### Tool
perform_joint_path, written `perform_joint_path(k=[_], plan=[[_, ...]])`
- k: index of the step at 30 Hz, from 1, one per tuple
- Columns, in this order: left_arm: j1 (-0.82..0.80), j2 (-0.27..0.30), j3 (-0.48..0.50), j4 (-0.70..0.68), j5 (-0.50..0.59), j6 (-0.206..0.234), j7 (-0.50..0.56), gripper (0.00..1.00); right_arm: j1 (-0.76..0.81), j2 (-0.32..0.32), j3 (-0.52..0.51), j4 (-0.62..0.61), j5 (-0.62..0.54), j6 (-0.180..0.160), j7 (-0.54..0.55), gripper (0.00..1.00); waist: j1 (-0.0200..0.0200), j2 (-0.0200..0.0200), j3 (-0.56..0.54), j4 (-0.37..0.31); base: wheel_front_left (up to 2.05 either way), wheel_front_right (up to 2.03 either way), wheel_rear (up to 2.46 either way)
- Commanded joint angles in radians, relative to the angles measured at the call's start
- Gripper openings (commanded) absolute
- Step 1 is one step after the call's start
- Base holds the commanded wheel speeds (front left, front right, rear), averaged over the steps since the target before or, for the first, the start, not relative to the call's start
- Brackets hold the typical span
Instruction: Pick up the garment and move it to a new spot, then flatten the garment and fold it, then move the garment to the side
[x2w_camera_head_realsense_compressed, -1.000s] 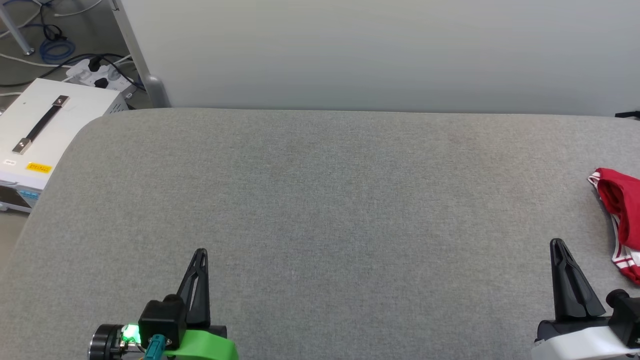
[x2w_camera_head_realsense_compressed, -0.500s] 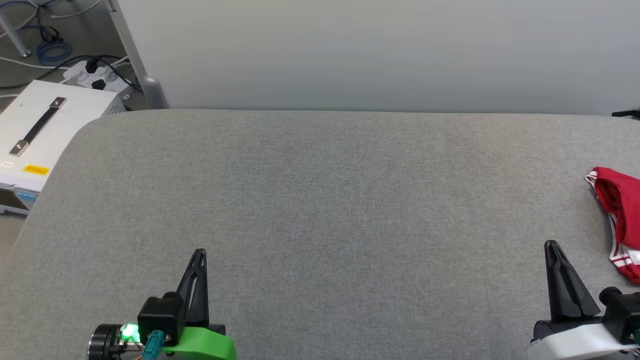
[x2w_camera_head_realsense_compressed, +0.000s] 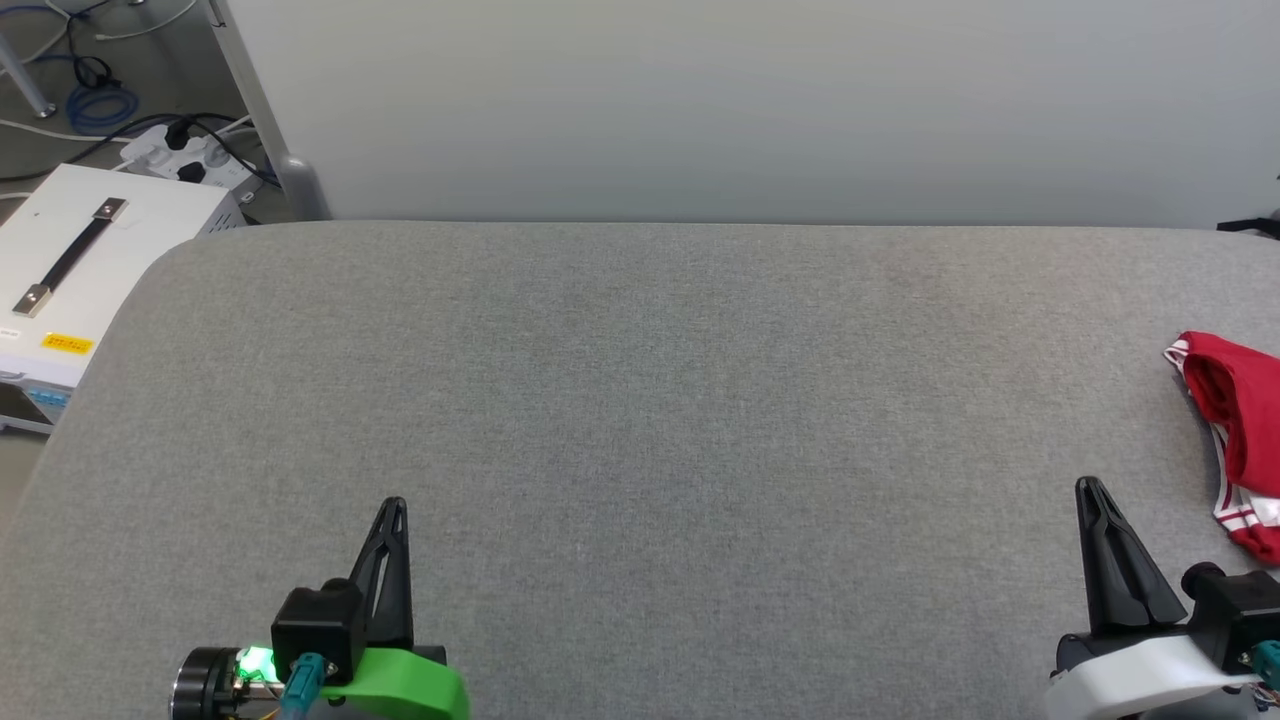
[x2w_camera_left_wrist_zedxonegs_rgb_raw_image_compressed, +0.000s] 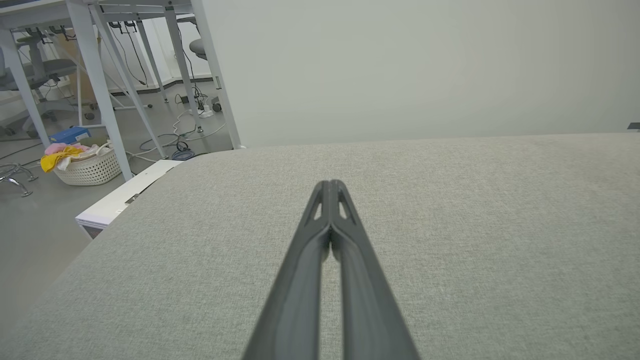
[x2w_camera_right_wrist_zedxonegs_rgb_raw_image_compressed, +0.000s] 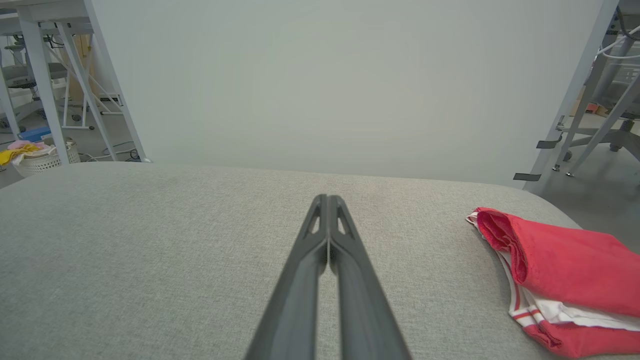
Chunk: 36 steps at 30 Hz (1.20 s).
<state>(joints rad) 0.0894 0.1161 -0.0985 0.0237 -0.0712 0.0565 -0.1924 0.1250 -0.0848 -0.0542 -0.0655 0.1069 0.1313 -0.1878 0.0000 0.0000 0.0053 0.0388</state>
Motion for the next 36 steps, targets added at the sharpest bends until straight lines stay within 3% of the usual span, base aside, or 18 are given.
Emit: perform_joint_path(k=[1,36], plan=[[-0.021,-0.008,0.005,-0.004,0.012,-0.009,0.008,0.0,-0.019,0.003,0.004,0.004,-0.007,0.0,0.006,0.0,0.0,0.0,0.0,-0.001,0.0,0.0,0.0],[-0.049,-0.031,0.043,-0.012,0.036,-0.028,0.082,0.0,-0.062,0.016,0.024,0.029,-0.047,0.0,0.079,0.0,0.0,0.0,-0.002,-0.016,0.0,0.0,0.0]])
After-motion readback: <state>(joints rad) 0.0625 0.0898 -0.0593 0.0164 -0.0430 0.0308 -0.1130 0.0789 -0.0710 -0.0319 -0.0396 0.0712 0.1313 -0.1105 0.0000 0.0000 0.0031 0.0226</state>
